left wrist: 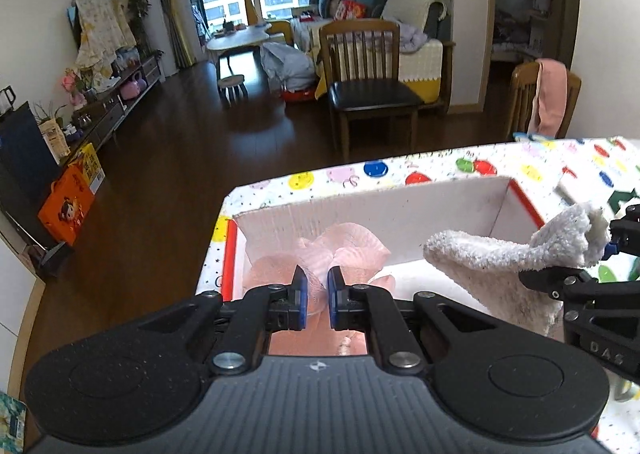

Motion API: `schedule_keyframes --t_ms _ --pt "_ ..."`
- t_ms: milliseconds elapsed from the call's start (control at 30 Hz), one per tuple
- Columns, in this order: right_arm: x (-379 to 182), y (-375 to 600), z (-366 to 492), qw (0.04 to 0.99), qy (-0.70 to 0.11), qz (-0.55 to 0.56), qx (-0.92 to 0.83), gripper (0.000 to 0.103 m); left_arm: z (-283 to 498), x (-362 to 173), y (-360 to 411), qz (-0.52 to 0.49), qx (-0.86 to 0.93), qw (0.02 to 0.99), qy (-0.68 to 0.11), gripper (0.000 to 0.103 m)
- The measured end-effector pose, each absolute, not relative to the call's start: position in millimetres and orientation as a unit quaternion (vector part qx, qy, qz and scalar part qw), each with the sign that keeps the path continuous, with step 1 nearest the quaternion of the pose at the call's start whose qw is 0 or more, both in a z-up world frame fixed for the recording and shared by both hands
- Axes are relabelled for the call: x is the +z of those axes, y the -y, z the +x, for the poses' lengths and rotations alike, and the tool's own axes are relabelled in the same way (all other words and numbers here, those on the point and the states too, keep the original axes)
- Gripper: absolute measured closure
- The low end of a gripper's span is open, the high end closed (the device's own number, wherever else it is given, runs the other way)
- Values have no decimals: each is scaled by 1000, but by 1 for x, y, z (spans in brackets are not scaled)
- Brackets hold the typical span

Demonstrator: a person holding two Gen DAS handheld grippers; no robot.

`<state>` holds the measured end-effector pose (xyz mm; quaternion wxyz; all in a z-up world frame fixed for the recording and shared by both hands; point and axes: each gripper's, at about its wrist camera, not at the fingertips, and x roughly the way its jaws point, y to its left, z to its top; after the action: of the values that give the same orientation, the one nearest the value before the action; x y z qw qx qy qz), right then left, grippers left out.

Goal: Organize soft objects
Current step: 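Carry both soft items into the red box and open both grippers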

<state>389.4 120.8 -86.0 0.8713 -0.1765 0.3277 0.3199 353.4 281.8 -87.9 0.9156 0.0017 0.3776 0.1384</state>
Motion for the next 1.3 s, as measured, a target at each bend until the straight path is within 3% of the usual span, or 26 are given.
schedule_keyframes --t_ms 467,667,833,1167,1233,1300 --pt "-121 -148 379 849 -360 -221 317 71 370 -126 -289 0 123 897 -425 93" --pt "-118 -146 379 849 -370 -214 310 61 367 -131 -293 -15 118 891 -439 93" --pt "-115 -141 385 847 -373 -213 314 45 362 -133 -295 -32 115 888 -445 92" --pt "-98 -133 383 847 -378 -192 322 34 351 -128 -290 -34 105 883 -455 90" --pt "-94 -128 383 848 -379 -180 324 31 348 -125 -288 -29 104 885 -453 85" --pt "-88 -125 381 849 -376 -175 326 30 346 -122 -287 -28 104 885 -452 64"
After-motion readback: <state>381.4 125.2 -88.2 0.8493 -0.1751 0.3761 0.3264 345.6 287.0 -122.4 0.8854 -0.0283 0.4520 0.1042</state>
